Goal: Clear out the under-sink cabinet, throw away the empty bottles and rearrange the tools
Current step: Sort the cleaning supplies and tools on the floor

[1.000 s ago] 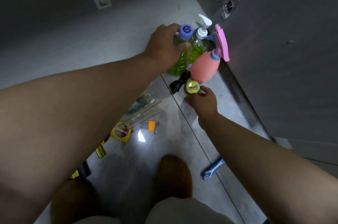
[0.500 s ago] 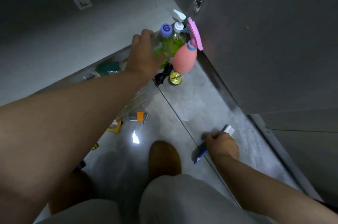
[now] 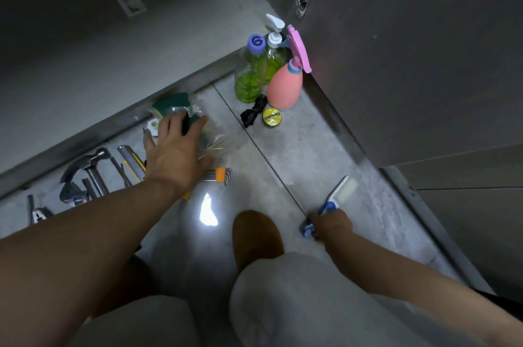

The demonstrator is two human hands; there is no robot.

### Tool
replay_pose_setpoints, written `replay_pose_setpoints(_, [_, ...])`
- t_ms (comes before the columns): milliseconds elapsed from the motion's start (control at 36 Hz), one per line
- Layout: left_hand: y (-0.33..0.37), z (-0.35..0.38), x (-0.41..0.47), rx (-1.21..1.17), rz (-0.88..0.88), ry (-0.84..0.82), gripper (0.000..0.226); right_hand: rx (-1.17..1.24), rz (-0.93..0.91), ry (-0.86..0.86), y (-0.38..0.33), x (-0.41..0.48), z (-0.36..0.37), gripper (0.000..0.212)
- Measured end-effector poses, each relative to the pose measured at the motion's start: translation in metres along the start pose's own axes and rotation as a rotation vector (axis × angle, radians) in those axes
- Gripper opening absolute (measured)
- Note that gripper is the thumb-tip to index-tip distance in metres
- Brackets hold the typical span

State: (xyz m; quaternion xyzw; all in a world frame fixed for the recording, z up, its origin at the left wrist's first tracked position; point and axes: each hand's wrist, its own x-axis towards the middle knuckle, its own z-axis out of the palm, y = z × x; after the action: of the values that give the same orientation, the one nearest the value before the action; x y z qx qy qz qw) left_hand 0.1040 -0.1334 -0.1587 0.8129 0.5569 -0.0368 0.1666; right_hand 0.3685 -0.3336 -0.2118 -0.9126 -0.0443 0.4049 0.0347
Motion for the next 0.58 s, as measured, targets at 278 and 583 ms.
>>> replay_pose_setpoints(278, [-0.014,-0.004,0.0,-0.161,-0.061,-0.028,0.099,-0.209,-0.616,0.039,-0.051,-0.027,0.025,0.03])
replay_pose_setpoints(583, [-0.033,0.007,0.002,-0.219,0.005,0.01,0.086,-0.496,-0.963,0.095,-0.186,-0.044,0.059,0.037])
